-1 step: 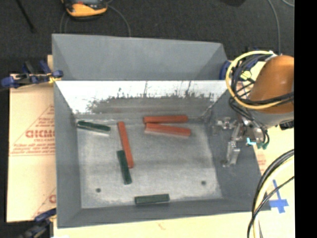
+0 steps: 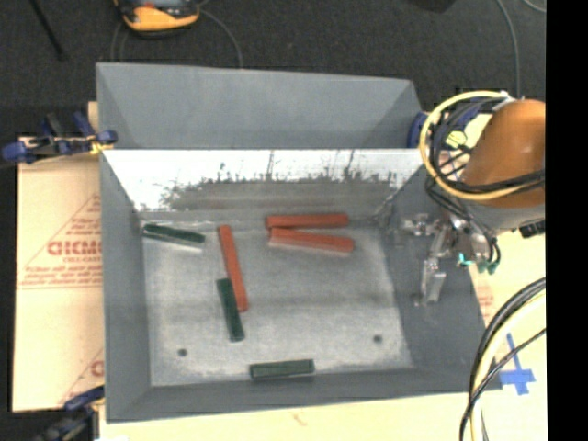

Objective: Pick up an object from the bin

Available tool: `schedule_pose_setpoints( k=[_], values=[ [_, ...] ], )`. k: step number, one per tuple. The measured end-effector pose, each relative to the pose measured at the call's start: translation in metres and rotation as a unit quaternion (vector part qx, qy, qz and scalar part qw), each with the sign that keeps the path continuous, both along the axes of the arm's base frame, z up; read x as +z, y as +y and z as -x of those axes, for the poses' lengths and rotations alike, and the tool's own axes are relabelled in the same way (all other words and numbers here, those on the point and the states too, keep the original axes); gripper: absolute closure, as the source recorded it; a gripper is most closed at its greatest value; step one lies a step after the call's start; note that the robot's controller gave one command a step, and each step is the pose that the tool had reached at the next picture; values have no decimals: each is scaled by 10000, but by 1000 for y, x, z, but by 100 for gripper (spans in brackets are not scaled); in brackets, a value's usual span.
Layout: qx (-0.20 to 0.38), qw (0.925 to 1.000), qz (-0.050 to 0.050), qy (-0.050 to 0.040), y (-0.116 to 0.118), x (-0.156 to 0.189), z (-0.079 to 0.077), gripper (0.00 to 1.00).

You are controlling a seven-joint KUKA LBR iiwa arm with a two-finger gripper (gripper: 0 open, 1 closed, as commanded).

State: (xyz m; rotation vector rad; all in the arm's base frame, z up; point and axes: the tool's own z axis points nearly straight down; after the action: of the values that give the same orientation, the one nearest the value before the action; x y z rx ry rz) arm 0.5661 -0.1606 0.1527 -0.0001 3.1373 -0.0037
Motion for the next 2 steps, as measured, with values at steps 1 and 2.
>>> schedule_pose_setpoints(
  k=[1, 2],
  values=[
    [352, 9994, 12, -25, 29, -37, -18, 0],
    [673, 9977, -17, 37, 45, -51, -53, 0]
  ],
)
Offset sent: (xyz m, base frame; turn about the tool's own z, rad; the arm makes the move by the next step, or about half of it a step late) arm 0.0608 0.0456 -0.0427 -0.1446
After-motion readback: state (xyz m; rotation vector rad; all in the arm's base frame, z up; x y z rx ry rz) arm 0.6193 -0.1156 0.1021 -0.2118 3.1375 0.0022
